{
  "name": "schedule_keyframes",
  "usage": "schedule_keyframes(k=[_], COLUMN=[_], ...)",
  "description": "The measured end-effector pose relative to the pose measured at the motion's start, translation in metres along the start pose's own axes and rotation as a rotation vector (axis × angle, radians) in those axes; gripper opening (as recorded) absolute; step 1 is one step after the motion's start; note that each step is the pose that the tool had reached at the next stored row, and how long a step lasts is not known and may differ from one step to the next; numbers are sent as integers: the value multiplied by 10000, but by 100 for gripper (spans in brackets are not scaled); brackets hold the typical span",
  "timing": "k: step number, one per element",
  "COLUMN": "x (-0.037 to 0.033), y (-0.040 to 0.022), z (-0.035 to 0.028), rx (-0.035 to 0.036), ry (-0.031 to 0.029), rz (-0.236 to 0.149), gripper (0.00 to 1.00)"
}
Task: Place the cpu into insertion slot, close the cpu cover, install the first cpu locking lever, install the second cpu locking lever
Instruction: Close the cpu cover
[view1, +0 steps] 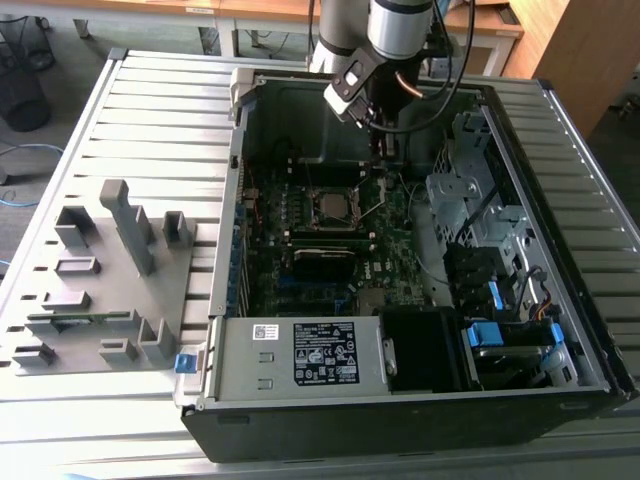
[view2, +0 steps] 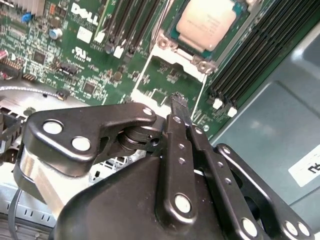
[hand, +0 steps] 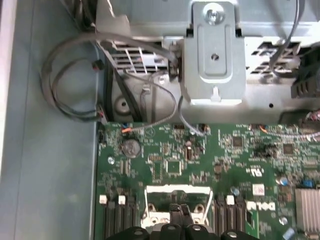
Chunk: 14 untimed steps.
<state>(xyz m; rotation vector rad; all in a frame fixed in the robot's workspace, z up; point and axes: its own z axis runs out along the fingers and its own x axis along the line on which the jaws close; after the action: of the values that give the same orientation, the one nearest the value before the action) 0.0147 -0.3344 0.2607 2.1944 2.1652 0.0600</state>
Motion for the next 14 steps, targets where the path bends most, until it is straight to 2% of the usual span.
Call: schedule_keyframes(k=[14], x=[4], y=[285], z=[36], rx=[19], ry=[0], rz=[-1], gripper=[10])
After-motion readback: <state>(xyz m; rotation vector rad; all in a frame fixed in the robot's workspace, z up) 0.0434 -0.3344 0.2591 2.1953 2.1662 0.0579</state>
